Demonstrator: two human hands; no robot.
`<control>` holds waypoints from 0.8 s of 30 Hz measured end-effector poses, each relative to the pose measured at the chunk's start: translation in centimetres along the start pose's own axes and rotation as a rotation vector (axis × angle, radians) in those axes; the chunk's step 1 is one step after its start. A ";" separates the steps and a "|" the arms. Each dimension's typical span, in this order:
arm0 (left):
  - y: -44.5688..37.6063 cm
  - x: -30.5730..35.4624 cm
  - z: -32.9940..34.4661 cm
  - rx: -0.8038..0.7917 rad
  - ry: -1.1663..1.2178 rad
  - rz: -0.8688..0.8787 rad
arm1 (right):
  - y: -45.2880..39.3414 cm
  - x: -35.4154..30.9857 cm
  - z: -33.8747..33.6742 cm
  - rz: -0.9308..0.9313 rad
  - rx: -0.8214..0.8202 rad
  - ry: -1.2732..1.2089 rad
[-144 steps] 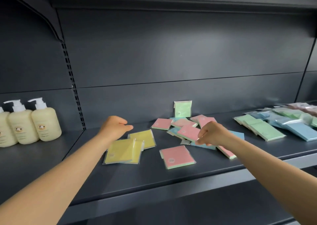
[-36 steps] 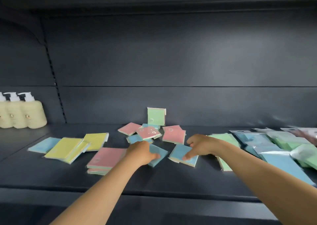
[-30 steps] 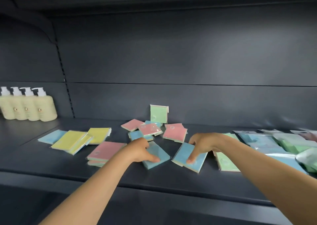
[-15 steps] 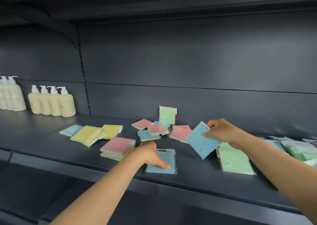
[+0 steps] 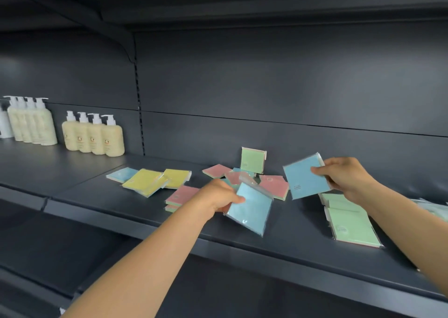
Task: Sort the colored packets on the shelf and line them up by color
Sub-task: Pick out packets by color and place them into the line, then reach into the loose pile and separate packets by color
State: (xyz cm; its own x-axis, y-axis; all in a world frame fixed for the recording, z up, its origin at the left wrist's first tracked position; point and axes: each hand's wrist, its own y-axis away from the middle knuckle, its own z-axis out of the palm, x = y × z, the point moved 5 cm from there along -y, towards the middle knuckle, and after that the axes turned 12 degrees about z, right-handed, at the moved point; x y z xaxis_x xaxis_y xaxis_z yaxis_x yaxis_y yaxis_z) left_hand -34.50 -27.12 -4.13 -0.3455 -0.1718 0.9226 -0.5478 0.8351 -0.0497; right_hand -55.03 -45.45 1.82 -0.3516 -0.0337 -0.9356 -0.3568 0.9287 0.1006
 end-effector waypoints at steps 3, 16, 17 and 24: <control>0.8 1.3 -4.1 0.082 0.213 0.097 | 0.3 -0.2 1.6 0.039 -0.023 -0.027; 3.1 -7.6 -31.1 0.485 0.458 0.122 | 6.5 -7.1 26.1 0.079 -0.264 -0.209; 3.2 -8.8 -33.2 0.494 0.484 0.119 | 7.0 -7.8 28.6 0.079 -0.273 -0.218; 2.3 -15.4 -43.7 0.481 0.497 0.064 | 9.0 -10.5 42.0 0.115 -0.319 -0.190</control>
State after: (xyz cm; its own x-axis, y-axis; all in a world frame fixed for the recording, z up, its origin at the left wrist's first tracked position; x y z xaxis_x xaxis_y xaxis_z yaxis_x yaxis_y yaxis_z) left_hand 2.85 0.31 -1.76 -0.0614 0.2255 0.9723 -0.8547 0.4913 -0.1679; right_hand -18.23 -21.20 -1.71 -0.2490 0.1606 -0.9551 -0.5866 0.7597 0.2807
